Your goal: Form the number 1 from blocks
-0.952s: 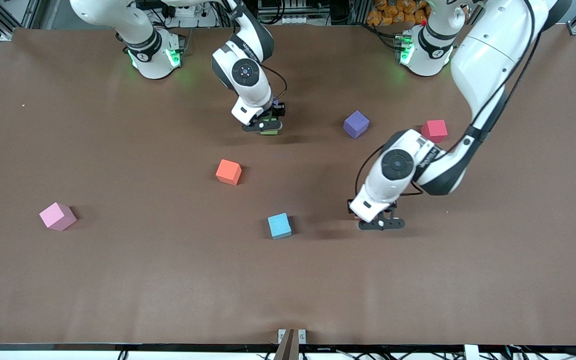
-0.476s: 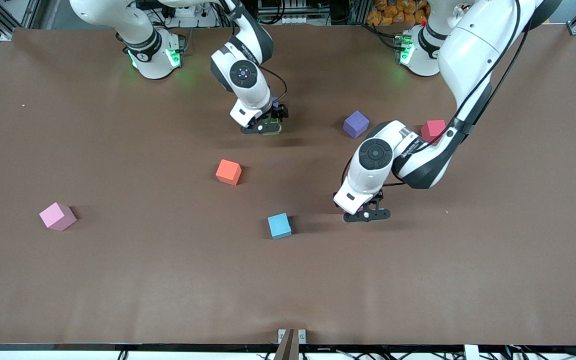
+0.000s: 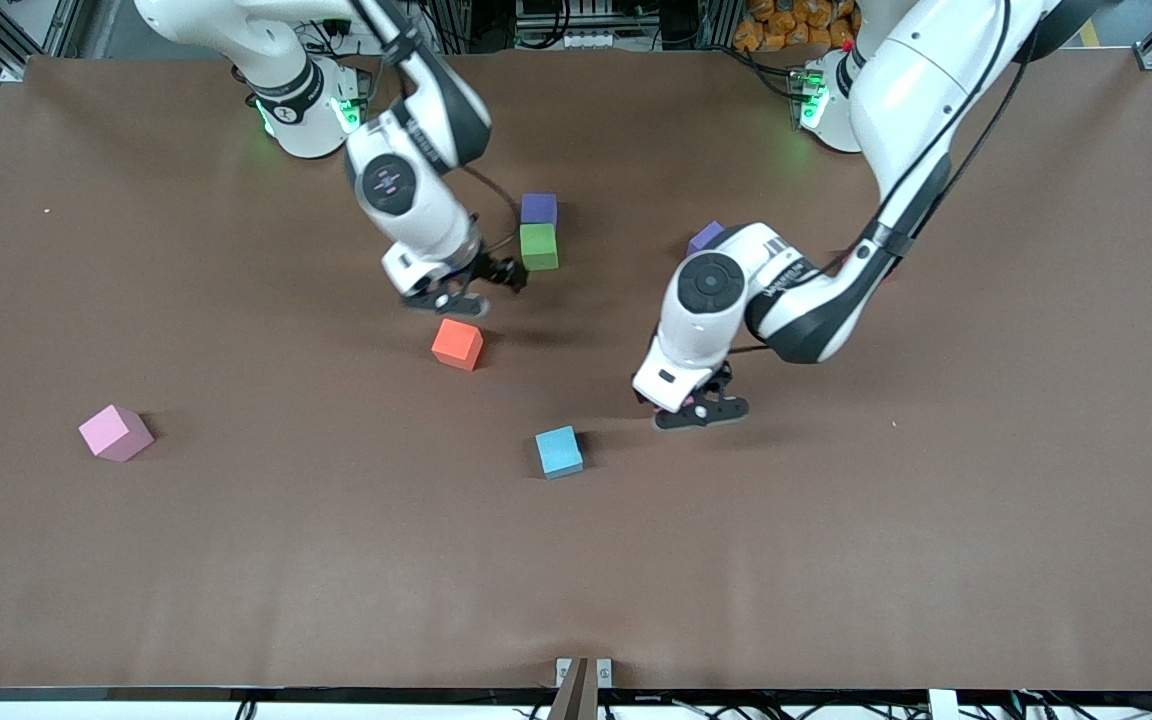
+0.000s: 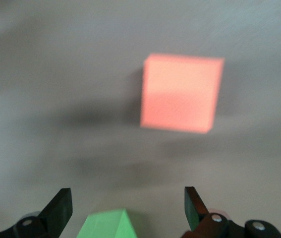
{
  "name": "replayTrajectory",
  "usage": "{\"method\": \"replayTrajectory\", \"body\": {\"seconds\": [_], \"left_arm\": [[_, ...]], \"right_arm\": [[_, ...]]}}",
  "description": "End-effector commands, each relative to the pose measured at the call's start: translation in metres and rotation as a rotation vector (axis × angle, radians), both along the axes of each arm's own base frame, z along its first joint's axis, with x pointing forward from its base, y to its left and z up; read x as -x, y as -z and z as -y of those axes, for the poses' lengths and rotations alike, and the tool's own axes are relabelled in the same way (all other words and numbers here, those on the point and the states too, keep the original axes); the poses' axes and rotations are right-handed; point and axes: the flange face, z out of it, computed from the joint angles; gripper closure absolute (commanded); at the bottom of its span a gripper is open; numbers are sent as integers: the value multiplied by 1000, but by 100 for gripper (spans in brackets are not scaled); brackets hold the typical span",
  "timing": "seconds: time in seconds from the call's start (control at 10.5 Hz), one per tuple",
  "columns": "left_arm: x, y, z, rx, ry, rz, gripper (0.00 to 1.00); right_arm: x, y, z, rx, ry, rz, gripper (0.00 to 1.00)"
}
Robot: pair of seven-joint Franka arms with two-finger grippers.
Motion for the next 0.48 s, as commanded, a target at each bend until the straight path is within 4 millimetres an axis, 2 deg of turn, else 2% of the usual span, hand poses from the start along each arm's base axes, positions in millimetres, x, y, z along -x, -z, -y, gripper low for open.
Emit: {"method": "replayTrajectory", "body": {"seconds": [0.0,0.1,0.29,0.38], "left_arm": [[12,-32,35,22,-40,-33,100],[24,-35,53,34,-51,-39,100],[52,-34,87,38,-53,-43,100],[57,-32,96,41,-54,-42,100]], "right_arm": [[-41,-4,46,-4,136,-1,0],[-54,-2,68,0,182,1,0],[-63,9,77,10,200,1,0],[-63,17,75,17,200,-6,0]]}}
